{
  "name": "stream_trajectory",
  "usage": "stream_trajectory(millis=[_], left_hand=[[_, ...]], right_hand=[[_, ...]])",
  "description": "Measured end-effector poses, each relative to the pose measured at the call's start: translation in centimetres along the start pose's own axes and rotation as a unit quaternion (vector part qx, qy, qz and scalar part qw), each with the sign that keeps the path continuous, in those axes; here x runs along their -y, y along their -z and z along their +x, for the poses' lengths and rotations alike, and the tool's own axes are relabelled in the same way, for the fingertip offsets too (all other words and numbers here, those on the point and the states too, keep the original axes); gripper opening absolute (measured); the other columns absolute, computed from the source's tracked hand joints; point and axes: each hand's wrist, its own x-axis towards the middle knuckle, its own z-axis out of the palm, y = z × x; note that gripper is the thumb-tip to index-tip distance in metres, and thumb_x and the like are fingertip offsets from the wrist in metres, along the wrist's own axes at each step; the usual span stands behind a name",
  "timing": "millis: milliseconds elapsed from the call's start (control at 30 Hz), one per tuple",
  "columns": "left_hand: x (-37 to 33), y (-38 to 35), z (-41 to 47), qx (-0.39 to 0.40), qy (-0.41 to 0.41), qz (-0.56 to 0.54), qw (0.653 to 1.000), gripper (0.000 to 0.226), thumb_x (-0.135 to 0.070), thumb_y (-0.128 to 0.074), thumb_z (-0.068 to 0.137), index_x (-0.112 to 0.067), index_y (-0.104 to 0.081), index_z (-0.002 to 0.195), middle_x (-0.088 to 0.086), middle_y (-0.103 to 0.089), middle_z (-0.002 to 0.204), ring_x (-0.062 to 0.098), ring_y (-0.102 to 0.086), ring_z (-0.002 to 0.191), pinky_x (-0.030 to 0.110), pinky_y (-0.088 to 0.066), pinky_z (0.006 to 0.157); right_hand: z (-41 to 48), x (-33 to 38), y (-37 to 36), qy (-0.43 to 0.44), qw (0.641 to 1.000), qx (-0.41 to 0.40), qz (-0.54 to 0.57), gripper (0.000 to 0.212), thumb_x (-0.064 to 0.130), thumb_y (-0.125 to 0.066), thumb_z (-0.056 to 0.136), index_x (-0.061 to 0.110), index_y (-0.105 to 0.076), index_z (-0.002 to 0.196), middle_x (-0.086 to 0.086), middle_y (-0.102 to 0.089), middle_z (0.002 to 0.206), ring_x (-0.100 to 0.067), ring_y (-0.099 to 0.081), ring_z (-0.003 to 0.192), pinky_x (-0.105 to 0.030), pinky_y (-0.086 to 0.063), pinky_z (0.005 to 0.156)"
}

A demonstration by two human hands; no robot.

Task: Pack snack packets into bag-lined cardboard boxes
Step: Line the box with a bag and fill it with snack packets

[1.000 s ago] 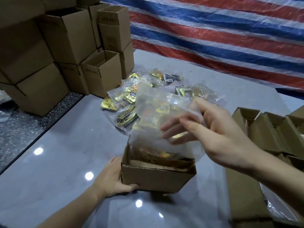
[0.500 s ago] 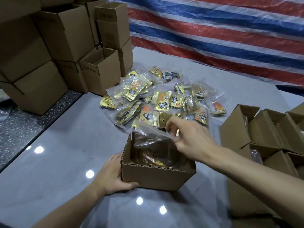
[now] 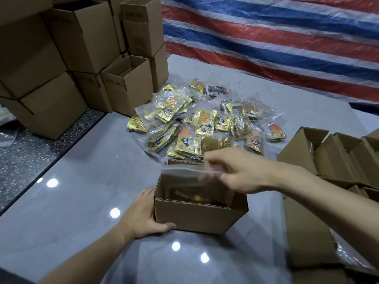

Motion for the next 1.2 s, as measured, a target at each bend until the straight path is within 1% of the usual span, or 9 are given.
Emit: stream_trajectory(millis=[100,200,300,400,500,600,933,1067,1200], left_hand=[[0.3,-0.2,0.1,0.014,-0.001,0.008,1.000,0.072,-0.071,-0.075,0.063,-0.036,-0.062,0.125,-0.025,-0.056,0.124,0.008,-0.054,0.117,0.041,-0.047,0.100],[0.2,-0.2,0.1,0.012,0.003,0.007,1.000,0.075,-0.070,-0.076,0.062,-0.039,-0.059,0.128,-0.016,-0.059,0.126,0.010,-0.054,0.120,0.043,-0.046,0.102],[0.1,-0.1,0.0,0.000,-0.003,0.003,1.000,0.076,-0.068,-0.078,0.061,-0.045,-0.050,0.128,-0.037,-0.048,0.126,0.002,-0.050,0.115,0.041,-0.048,0.098],[0.1,-0.1,0.0,-0.002,0.000,-0.001,1.000,0.075,-0.067,-0.080,0.060,-0.047,-0.050,0.125,-0.047,-0.040,0.126,-0.003,-0.048,0.114,0.041,-0.049,0.097],[0.1,-0.1,-0.1,0.001,0.003,-0.001,1.000,0.077,-0.068,-0.079,0.059,-0.048,-0.049,0.127,-0.049,-0.037,0.127,0.000,-0.049,0.115,0.042,-0.048,0.099],[0.1,0.0,0.0,0.002,0.001,0.001,1.000,0.085,-0.068,-0.079,0.060,-0.051,-0.043,0.135,-0.049,-0.035,0.132,0.000,-0.048,0.122,0.040,-0.046,0.103],[-0.1,-0.1,0.0,0.000,0.000,-0.006,1.000,0.068,-0.066,-0.079,0.060,-0.038,-0.061,0.120,-0.030,-0.051,0.119,0.007,-0.053,0.115,0.045,-0.048,0.098],[-0.3,0.0,0.1,0.009,0.005,-0.010,1.000,0.070,-0.063,-0.080,0.061,-0.042,-0.058,0.124,-0.021,-0.058,0.122,0.011,-0.054,0.117,0.045,-0.047,0.099],[-0.2,0.1,0.1,0.023,0.018,-0.004,1.000,0.075,-0.064,-0.080,0.061,-0.028,-0.065,0.125,-0.012,-0.062,0.122,0.015,-0.056,0.117,0.047,-0.047,0.099]], right_hand=[[-0.8,0.6,-0.1,0.022,0.988,0.087,0.122,0.027,-0.008,-0.042,0.094,0.016,-0.049,0.085,0.004,-0.076,0.102,-0.035,-0.071,0.094,-0.063,-0.057,0.075],[-0.3,0.5,0.1,0.006,0.983,0.068,0.170,0.022,-0.005,-0.046,0.099,0.012,-0.055,0.089,-0.004,-0.077,0.099,-0.013,-0.071,0.082,-0.040,-0.060,0.069],[0.8,-0.3,-0.3,-0.035,0.998,-0.052,-0.004,0.030,-0.005,-0.050,0.087,0.019,-0.066,0.094,0.005,-0.070,0.093,-0.010,-0.060,0.084,-0.030,-0.048,0.074],[0.9,-1.0,-1.9,-0.035,0.968,-0.182,-0.171,0.026,0.006,-0.058,0.082,0.028,-0.067,0.094,0.007,-0.052,0.093,-0.017,-0.049,0.088,-0.030,-0.035,0.071],[0.8,-1.2,-2.9,0.024,0.952,-0.208,-0.224,0.027,0.005,-0.060,0.081,0.027,-0.062,0.097,0.007,-0.055,0.090,-0.021,-0.055,0.085,-0.030,-0.035,0.065],[1.0,-1.2,-3.1,0.028,0.970,-0.127,-0.206,0.029,0.006,-0.058,0.076,0.030,-0.054,0.093,0.008,-0.065,0.085,-0.023,-0.061,0.083,-0.031,-0.042,0.064],[3.2,-1.2,-4.5,-0.075,0.982,0.080,-0.155,0.012,0.029,-0.065,0.086,0.023,-0.074,0.090,0.004,-0.072,0.088,-0.022,-0.065,0.085,-0.033,-0.056,0.074],[4.1,-1.5,-5.3,-0.156,0.968,0.191,-0.044,0.069,0.073,-0.037,0.094,0.018,-0.074,0.113,-0.002,-0.070,0.116,-0.021,-0.064,0.107,-0.037,-0.049,0.099],[4.8,-1.5,-6.6,-0.228,0.940,0.251,0.009,0.097,0.080,-0.010,0.091,0.011,-0.056,0.140,-0.010,-0.048,0.150,-0.028,-0.047,0.135,-0.043,-0.034,0.116]])
